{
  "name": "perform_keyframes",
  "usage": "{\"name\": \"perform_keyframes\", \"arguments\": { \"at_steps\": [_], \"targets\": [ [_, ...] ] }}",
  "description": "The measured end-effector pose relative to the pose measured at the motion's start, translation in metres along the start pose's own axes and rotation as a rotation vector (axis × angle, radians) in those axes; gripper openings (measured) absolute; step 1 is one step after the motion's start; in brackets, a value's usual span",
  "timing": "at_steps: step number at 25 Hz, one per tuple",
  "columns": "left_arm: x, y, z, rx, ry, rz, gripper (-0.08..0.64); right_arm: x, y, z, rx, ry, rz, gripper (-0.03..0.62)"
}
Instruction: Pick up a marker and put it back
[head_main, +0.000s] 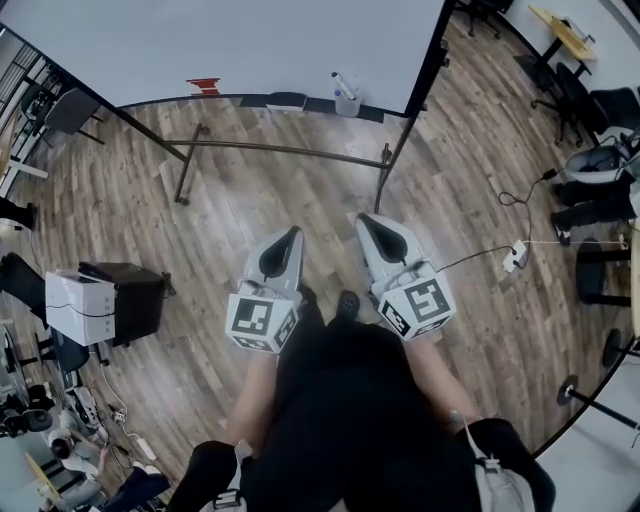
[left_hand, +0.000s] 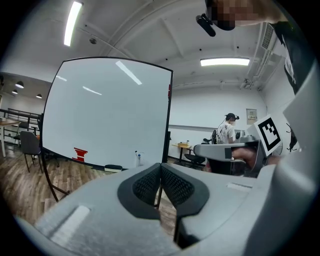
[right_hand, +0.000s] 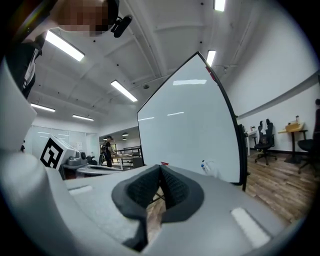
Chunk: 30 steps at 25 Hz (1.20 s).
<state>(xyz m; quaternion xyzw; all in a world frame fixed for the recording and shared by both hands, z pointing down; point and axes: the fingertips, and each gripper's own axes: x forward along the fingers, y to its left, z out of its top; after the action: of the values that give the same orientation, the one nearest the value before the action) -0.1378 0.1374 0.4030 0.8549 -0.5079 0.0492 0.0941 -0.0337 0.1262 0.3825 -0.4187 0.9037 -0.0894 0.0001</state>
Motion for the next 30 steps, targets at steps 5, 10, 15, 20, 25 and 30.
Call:
{"name": "perform_keyframes", "arguments": {
  "at_steps": [5,10,15,20,25,30],
  "targets": [
    [0.011,-0.022,-0.007,0.005,0.026,-0.035,0.011,-0.017,-0.016,-0.005,0.059,-0.005,-0.018,0.002],
    [0.022,-0.014,-0.010,0.000,0.040,-0.050,0.011,-0.008,-0.025,-0.003,0.134,-0.025,-0.010,0.002],
    [0.046,0.011,-0.008,-0.020,0.037,-0.051,0.011,0.013,-0.036,0.000,0.123,-0.013,-0.026,0.002],
    [0.078,0.036,0.008,-0.018,0.016,-0.087,0.011,0.046,-0.053,0.014,0.090,-0.016,-0.058,0.002],
    [0.106,0.066,0.026,-0.008,-0.006,-0.112,0.011,0.082,-0.061,0.026,0.074,-0.016,-0.071,0.002],
    [0.123,0.097,0.031,-0.008,-0.008,-0.138,0.011,0.118,-0.064,0.023,0.065,-0.002,-0.100,0.002]
  ]
}}
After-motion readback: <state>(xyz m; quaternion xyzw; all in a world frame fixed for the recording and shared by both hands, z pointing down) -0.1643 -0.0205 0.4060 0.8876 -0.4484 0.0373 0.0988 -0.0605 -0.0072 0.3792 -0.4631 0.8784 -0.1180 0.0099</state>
